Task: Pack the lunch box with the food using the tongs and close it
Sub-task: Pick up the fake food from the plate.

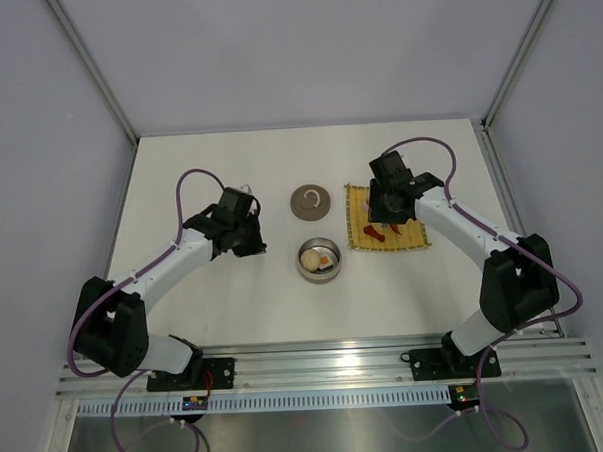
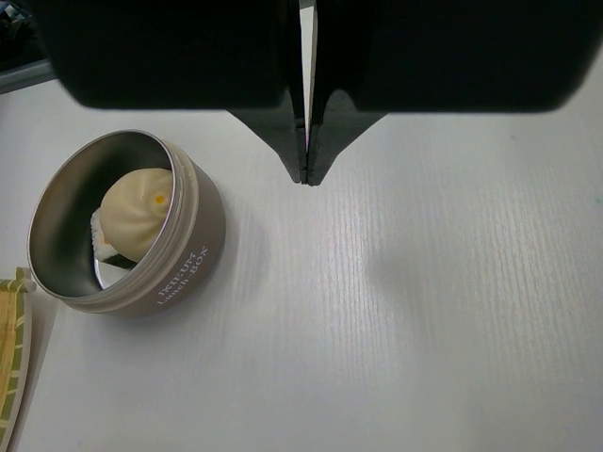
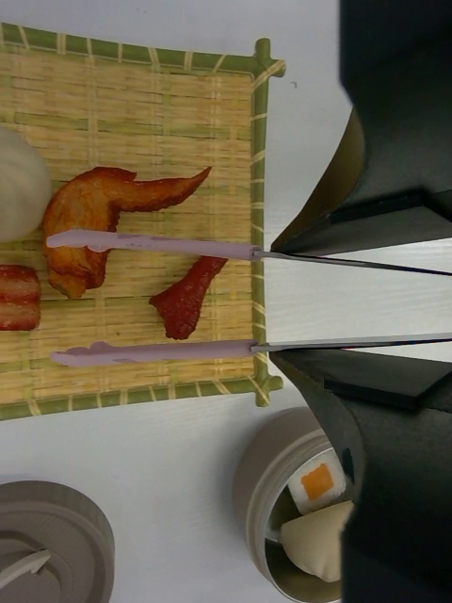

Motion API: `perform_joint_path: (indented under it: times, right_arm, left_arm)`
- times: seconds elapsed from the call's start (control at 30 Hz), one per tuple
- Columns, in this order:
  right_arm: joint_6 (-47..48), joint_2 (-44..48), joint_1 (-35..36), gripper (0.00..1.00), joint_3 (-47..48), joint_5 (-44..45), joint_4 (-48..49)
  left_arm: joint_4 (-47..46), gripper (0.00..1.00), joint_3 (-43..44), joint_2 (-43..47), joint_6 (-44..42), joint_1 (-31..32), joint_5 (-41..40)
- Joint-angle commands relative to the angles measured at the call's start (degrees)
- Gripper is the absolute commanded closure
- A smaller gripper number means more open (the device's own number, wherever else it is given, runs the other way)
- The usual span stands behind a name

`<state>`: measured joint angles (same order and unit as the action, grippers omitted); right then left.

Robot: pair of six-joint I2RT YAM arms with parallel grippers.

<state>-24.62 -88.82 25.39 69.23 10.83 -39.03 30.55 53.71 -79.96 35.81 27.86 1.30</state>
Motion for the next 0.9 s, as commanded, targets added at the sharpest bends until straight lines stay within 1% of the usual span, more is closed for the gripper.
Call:
perform_joint_path:
  times: [0.0, 0.47, 0.87]
  right_arm:
    - [2.21, -1.79, -1.48, 0.52, 3.54, -1.51, 3.60]
    - [4.41, -8.12, -3.15, 0.54, 7.85, -1.95, 5.01]
    - [4.58, -10.50, -4.29, 0.54, 7.06, -3.18, 6.24]
  left_arm:
    - [-0.49, 1.00, -0.01, 1.21, -0.92, -0.08, -0.24]
    - [0.13, 1.00, 1.04, -0.19, -0.83, -0.17, -0.77]
    - [0.66, 1.00, 1.13, 0.07, -0.75, -0.17, -1.04]
